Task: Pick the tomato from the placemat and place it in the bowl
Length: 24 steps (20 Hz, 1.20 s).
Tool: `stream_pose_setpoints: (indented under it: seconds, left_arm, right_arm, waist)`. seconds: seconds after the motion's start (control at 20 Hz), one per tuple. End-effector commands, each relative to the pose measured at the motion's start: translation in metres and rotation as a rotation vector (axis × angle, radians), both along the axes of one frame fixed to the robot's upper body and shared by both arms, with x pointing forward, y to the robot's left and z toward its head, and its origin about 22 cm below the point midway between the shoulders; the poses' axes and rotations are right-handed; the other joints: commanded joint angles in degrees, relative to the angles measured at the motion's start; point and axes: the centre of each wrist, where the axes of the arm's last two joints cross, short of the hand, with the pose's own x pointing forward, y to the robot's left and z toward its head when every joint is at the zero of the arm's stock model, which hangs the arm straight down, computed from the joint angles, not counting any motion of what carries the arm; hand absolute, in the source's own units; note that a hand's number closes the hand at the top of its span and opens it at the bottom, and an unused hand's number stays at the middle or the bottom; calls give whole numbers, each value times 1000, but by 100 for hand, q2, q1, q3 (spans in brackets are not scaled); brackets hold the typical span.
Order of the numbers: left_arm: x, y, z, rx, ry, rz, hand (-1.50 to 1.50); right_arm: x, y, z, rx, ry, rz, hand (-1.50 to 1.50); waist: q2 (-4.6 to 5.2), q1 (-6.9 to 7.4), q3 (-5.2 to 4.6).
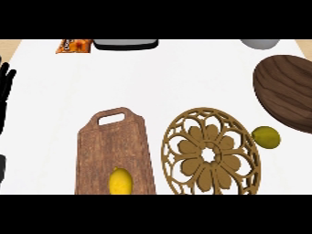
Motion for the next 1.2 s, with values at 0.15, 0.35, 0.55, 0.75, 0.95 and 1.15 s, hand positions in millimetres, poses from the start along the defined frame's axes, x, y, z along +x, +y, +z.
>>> stream_pose_setpoints:
  seconds: [0.15, 0.35, 0.55, 0.75, 0.95, 1.15]
  left_arm:
    - [5, -16, -9, -2, -10, -24, 0]
    - [9, -25, 3, 10, -7, -47, 0]
    - [22, -32, -2, 2, -10, -48, 0]
    - [23, -23, 7, 2, 9, -60, 0]
    - [26, -21, 14, 30, -22, -58, 0]
    - [18, -11, 6, 17, -18, -49, 0]
  right_arm:
    - [-15, -21, 52, 91, -252, 134, 150]
    - [0, -19, 61, 277, -303, 226, 150]
    - [16, -15, 83, 310, -275, 246, 150]
    - [47, -2, 88, 348, -254, 267, 150]
    - [83, 16, 96, 340, -207, 279, 150]
    - [128, 46, 88, 350, -169, 317, 150]
  waist:
    - [21, 182, -20]
    - [5, 240, -36]
    - [38, 258, -41]
    - [40, 337, -47]
    - [42, 363, -51]
    - [20, 316, -60]
